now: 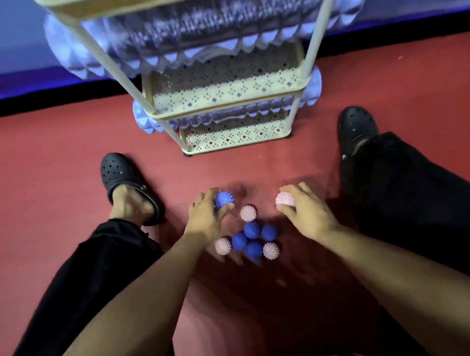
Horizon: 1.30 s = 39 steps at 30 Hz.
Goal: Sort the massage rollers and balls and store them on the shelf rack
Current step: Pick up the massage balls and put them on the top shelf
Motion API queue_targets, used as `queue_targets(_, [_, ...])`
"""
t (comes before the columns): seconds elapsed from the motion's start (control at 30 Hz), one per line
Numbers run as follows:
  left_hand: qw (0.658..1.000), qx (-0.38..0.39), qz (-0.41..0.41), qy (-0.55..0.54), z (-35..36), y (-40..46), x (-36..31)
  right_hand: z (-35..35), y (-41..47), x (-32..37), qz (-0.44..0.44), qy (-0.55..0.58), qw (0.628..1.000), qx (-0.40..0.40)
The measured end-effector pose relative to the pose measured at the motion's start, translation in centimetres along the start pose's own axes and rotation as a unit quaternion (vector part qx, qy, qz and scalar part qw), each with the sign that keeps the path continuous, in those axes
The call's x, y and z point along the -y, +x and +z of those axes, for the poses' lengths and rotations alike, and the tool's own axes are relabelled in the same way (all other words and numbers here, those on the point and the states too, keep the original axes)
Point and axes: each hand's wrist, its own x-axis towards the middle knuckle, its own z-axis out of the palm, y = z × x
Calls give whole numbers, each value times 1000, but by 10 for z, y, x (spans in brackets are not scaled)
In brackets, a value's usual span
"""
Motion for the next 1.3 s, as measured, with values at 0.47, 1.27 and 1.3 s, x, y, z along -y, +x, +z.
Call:
queue_targets(0.47, [943, -169, 142, -251, -225, -174, -213, -241, -120, 199, -234, 128, 938, -224])
queue_targets(1.27, [804, -415, 377, -197, -542, -293, -495, -588, -191, 445, -337, 4, 827, -450])
queue_targets(1.3, [801, -417, 379, -201, -544, -289, -499, -589, -186, 444, -334, 8, 829, -448])
